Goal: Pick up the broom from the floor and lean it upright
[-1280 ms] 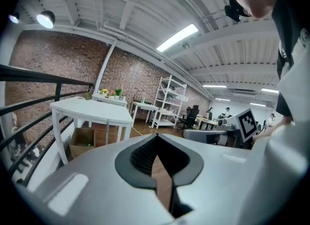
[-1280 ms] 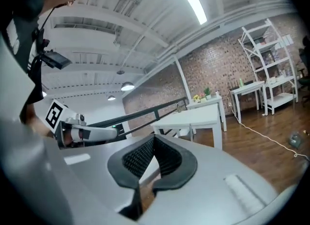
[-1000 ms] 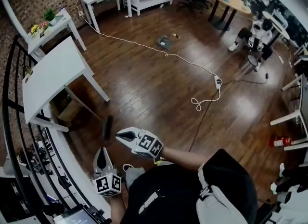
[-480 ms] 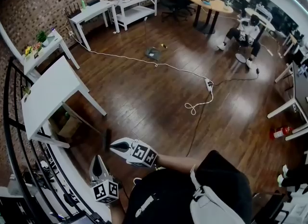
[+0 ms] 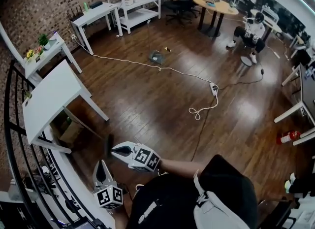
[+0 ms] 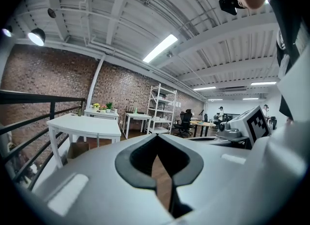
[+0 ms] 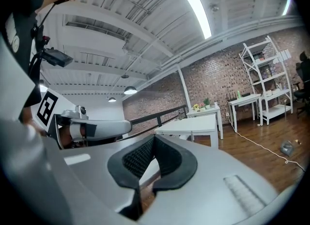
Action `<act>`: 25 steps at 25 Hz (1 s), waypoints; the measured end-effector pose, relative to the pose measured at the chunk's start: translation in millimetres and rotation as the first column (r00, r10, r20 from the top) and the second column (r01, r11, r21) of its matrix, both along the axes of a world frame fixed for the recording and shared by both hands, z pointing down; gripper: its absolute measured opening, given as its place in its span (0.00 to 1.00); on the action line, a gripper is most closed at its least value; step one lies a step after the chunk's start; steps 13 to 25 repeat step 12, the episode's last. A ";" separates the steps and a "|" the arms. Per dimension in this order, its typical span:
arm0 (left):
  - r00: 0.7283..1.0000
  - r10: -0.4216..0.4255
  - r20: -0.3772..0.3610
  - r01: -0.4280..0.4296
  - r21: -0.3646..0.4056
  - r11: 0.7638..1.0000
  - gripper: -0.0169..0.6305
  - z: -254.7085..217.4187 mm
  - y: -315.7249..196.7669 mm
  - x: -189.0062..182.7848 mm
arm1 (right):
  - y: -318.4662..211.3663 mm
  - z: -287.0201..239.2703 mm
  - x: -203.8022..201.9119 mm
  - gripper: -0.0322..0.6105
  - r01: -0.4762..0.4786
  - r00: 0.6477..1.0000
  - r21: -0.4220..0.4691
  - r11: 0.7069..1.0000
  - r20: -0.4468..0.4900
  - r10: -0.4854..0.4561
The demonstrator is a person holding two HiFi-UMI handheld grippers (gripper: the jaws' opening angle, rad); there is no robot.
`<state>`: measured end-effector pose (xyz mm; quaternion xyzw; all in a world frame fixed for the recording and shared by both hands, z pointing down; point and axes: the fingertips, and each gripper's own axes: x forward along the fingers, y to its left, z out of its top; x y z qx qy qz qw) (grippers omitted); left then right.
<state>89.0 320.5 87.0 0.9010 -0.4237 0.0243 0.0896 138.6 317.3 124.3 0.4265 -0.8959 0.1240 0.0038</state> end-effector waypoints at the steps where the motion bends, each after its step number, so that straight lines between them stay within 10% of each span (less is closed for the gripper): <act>1: 1.000 0.000 0.004 0.000 0.001 1.000 0.05 0.1 0.4 1.1 | -0.2 0.1 -0.1 0.05 0.003 1.000 0.000 1.000 0.001 -0.003; 25: 1.000 0.004 0.008 -0.004 0.021 1.000 0.05 -2.3 -1.4 20.0 | 0.8 -1.2 16.2 0.05 0.012 1.000 0.022 1.000 -0.003 -0.012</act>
